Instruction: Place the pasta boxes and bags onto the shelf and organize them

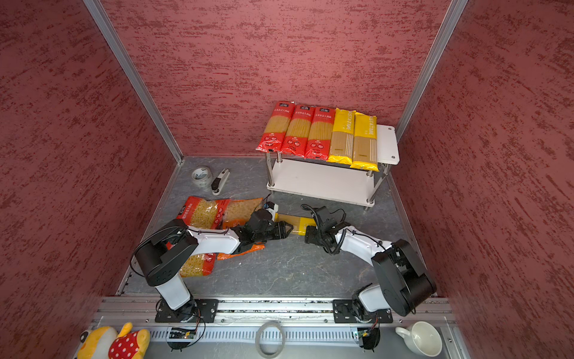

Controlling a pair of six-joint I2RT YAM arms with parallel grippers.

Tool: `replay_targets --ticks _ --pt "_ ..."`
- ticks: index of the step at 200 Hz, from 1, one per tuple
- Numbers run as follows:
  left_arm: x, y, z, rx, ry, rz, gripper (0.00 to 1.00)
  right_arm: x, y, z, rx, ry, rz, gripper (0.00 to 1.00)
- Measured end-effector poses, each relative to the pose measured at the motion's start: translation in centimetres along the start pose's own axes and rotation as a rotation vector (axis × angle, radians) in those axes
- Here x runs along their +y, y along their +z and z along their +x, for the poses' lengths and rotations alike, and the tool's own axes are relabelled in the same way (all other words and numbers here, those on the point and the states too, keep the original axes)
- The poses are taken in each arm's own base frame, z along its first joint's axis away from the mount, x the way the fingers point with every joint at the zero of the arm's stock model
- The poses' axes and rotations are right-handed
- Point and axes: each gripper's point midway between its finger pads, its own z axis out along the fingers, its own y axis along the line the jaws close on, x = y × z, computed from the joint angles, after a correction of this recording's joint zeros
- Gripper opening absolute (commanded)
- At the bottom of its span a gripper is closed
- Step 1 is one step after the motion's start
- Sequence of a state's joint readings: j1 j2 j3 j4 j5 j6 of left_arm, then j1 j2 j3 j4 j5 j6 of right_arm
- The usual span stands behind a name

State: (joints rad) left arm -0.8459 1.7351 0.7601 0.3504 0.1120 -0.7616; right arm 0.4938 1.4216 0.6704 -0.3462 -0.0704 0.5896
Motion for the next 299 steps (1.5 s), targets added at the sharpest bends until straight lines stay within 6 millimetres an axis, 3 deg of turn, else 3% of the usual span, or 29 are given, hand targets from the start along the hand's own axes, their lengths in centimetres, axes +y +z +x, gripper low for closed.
replay_targets --ticks 16,32,60,90,112,139,157,190,217,261,299 --pt "-1.2 -0.5 1.1 0.027 0.009 0.024 0.64 0.2 -0.7 -0.4 -0.023 -0.002 -0.006 0.72" --pt "-1.9 -1.5 0.6 0.019 0.023 0.029 0.64 0.6 -1.8 -1.1 -0.058 0.011 -0.030 0.72" --pt "-4.0 -2.6 -3.0 -0.051 0.105 0.038 0.65 1.1 -2.7 -1.5 -0.098 0.079 -0.085 0.71" --pt "-5.3 -2.4 -7.0 -0.124 0.199 0.047 0.65 0.6 -1.9 0.9 -0.058 0.205 -0.145 0.70" --pt "-3.1 -0.9 -8.8 -0.130 0.217 0.006 0.65 -0.3 -1.4 2.9 -0.029 0.294 -0.166 0.70" --pt "1.3 0.7 -9.9 -0.108 0.197 -0.085 0.66 0.5 -1.5 2.8 -0.039 0.349 -0.218 0.70" --pt "2.8 1.3 -10.3 -0.101 0.183 -0.118 0.66 0.8 -1.1 2.5 -0.040 0.368 -0.234 0.70" --pt "2.8 2.2 -8.8 -0.068 0.168 -0.118 0.66 1.7 -0.5 1.4 -0.053 0.375 -0.260 0.71" --pt "1.1 3.1 -5.3 -0.009 0.173 -0.081 0.66 1.7 -0.2 0.2 -0.063 0.383 -0.257 0.72" --pt "-3.2 4.0 -1.0 0.069 0.172 0.043 0.65 -0.9 -0.5 -2.3 -0.097 0.425 -0.230 0.72" --pt "-6.5 3.9 0.2 0.117 0.196 0.129 0.66 -2.7 -1.8 -4.1 -0.133 0.420 -0.208 0.73"
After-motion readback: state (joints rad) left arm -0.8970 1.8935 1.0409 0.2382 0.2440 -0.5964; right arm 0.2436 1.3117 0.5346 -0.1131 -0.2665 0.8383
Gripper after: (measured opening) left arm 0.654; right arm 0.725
